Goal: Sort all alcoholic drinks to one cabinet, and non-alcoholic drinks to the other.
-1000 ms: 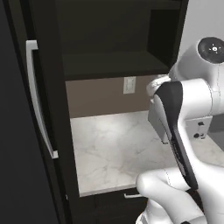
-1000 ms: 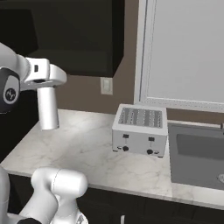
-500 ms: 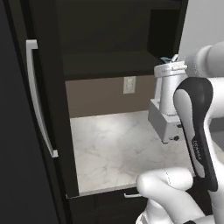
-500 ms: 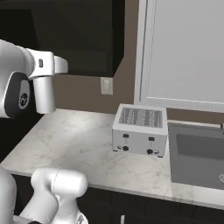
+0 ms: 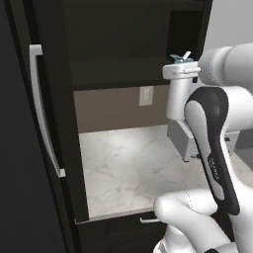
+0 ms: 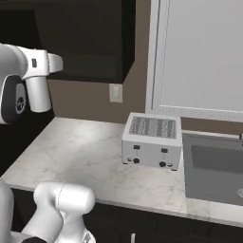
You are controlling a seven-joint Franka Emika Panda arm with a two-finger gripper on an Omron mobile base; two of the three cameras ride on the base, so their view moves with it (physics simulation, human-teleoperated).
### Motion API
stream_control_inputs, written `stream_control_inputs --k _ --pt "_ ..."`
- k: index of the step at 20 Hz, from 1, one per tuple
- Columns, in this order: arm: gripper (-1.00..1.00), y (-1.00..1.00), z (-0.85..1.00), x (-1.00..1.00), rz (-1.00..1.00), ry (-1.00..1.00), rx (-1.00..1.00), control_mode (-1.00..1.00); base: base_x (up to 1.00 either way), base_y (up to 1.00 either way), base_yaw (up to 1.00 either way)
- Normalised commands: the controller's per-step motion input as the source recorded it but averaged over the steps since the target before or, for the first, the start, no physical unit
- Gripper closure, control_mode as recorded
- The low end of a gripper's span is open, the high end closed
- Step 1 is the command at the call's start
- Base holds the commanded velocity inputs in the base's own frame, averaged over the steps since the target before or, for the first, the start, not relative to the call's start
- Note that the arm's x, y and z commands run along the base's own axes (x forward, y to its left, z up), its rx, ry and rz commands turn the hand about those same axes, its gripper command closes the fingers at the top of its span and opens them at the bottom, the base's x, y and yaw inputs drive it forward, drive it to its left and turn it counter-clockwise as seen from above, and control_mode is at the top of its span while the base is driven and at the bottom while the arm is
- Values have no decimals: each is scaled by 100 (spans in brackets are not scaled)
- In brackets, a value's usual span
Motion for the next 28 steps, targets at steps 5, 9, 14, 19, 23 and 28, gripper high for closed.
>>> stream_control_inputs --k 5,9,14,19,23,28 --pt "100 35 39 18 0 0 0 -100 0 0 0" --pt "100 22 28 31 2 0 1 -100 0 0 0" --pt "100 13 2 28 5 0 2 -100 0 0 0" --pt "100 15 -6 30 4 -1 3 -100 0 0 0" --pt "100 21 -3 37 2 -4 5 -100 0 0 0" --pt "100 30 0 40 1 -5 7 -100 0 0 0"
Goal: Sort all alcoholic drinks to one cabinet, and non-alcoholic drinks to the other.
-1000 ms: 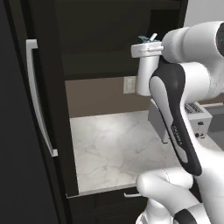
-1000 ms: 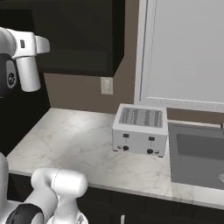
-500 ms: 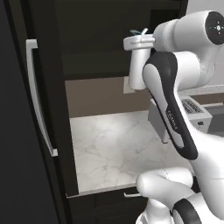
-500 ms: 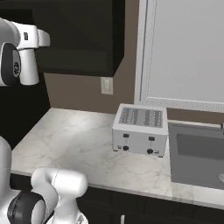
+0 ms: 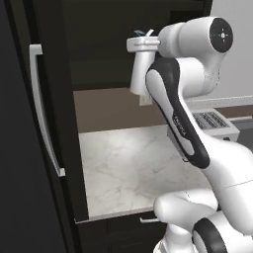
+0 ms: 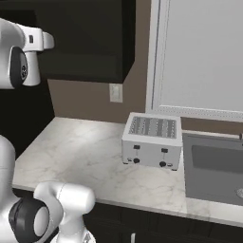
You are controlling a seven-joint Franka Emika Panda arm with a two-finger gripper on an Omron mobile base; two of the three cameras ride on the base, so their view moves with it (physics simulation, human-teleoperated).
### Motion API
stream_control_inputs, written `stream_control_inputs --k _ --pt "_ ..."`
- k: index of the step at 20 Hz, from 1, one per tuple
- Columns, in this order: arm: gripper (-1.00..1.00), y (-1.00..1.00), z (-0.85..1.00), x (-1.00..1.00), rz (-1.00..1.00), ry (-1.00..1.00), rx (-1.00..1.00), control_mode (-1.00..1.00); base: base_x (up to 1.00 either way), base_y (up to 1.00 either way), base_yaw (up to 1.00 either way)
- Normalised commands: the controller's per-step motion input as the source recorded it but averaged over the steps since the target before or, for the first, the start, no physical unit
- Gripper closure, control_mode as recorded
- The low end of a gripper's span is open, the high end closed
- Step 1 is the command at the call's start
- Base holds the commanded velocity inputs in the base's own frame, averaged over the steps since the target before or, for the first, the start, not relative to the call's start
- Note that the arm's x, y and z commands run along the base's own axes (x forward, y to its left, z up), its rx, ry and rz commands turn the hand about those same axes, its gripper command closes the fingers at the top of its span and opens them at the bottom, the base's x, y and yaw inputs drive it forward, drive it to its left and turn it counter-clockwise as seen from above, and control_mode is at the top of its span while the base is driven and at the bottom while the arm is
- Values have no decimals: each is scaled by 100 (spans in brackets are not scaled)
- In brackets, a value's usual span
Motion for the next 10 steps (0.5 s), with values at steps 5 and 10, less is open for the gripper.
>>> stream_control_inputs --k 5,10 --pt "100 34 0 49 0 -6 6 -100 0 0 0" --pt "100 25 0 47 0 -1 3 -100 0 0 0"
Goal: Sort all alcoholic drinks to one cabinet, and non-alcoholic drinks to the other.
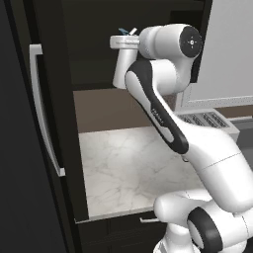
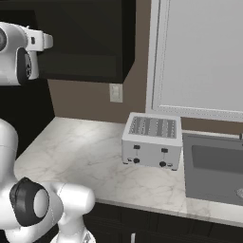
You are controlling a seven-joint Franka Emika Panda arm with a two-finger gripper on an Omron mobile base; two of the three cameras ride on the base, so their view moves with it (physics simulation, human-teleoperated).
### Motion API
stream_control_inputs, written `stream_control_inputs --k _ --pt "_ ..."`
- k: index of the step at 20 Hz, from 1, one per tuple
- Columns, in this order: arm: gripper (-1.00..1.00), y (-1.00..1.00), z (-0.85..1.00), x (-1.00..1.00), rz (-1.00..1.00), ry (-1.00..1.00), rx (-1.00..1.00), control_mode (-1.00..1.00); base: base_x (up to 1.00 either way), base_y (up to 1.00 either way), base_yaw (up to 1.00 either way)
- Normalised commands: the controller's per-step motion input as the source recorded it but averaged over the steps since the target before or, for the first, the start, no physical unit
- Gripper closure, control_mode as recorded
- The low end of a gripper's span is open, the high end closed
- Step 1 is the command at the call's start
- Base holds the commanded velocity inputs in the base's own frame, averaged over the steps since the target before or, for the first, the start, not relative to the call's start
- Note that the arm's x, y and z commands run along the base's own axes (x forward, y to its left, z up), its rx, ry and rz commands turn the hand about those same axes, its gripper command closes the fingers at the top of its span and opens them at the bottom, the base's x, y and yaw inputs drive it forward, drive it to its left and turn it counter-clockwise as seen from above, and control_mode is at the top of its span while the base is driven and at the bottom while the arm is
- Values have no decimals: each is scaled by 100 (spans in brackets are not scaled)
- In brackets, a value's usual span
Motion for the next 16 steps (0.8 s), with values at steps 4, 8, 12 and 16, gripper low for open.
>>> stream_control_inputs --k 4,8,12,16 --pt "100 27 0 49 0 0 1 -100 0 0 0" --pt "100 30 0 44 0 0 0 -100 0 0 0" --pt "100 32 0 43 0 -1 0 -100 0 0 0" --pt "100 34 0 50 0 -1 0 -100 0 0 0"
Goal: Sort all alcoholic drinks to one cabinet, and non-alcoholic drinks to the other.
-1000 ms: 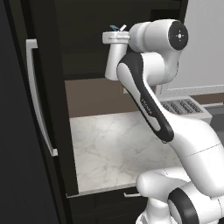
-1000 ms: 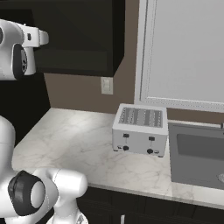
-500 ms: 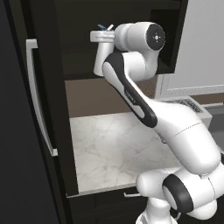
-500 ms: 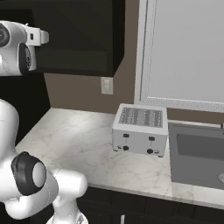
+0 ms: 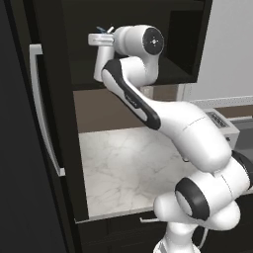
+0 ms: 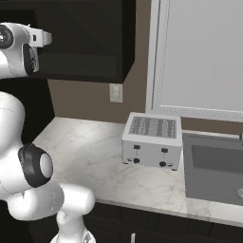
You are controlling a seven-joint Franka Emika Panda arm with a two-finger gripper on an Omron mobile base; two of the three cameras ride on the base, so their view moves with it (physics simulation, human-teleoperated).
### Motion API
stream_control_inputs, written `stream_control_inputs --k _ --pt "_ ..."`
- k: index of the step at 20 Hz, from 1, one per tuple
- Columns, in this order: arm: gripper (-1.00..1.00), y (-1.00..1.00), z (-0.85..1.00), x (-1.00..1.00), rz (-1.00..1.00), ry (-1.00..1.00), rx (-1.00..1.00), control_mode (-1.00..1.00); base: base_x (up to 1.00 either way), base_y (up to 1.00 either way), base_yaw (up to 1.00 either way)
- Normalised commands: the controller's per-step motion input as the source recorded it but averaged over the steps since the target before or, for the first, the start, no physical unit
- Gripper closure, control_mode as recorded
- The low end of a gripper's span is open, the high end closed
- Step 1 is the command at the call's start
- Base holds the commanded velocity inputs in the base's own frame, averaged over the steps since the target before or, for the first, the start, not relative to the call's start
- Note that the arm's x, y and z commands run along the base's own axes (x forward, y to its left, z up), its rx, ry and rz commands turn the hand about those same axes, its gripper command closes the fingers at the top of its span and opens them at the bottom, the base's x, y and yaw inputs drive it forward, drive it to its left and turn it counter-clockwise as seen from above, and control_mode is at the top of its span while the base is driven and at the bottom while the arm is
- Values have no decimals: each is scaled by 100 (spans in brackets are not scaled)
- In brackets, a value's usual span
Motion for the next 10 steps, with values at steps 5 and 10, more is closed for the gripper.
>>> stream_control_inputs --k 5,10 --pt "100 29 0 54 0 -2 0 -100 0 0 0" --pt "100 18 0 43 0 -5 0 -100 0 0 0"
